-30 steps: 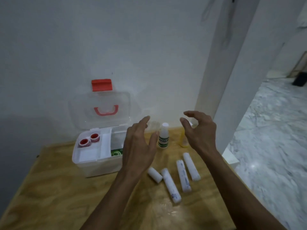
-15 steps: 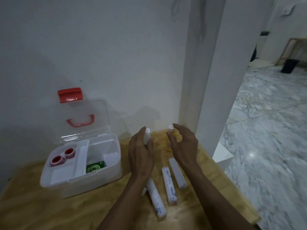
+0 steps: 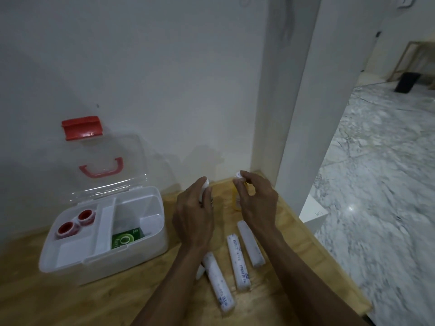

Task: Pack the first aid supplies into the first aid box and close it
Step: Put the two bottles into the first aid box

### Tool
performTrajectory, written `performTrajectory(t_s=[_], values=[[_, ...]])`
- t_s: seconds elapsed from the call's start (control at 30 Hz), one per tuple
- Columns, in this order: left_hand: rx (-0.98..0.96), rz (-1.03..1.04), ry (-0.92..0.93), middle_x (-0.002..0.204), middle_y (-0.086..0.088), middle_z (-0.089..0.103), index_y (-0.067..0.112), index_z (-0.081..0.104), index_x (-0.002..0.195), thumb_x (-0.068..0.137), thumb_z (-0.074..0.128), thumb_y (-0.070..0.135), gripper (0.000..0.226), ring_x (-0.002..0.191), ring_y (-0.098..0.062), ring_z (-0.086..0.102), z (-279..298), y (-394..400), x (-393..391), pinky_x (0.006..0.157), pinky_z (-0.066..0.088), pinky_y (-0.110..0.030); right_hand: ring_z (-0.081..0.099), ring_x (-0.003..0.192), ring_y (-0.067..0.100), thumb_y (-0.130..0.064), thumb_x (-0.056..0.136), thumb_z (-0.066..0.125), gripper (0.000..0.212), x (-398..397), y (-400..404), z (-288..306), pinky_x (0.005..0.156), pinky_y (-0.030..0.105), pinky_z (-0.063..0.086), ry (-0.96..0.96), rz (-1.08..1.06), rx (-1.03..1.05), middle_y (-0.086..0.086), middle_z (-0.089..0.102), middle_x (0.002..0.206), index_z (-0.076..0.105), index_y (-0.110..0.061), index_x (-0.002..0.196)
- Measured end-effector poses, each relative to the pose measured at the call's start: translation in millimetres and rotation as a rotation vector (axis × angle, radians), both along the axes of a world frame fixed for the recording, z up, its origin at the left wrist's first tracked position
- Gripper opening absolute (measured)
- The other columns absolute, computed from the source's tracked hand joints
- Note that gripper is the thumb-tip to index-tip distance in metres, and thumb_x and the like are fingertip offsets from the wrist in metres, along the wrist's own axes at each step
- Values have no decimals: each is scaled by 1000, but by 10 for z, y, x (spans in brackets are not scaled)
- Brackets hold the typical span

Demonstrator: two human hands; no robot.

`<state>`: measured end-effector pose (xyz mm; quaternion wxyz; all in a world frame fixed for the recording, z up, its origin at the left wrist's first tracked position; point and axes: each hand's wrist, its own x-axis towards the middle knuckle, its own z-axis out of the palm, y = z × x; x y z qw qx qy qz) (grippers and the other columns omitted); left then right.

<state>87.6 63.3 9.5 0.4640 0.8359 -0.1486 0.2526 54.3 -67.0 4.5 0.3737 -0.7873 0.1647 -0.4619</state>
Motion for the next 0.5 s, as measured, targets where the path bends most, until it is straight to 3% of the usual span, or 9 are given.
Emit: performTrajectory(t_s=[0.3,0.5], values=[[-36,-24,-60,110,-4,73,15,70,115,93,59,27,28,98,-20,68,64,-1,-22,80,57,-39,67,85,12,-18,83,78,21,-55,-31,97,79,24,52,-38,12,6,0,75,93,76,-10,102],[-173,-45,-98,108,-2,73,16,70,114,93,61,29,26,95,-15,69,485,76,-210,75,59,-40,68,80,6,-25,84,77,17,-193,19,500,72,30,56,-100,48,25,-6,75,90,77,-18,99]])
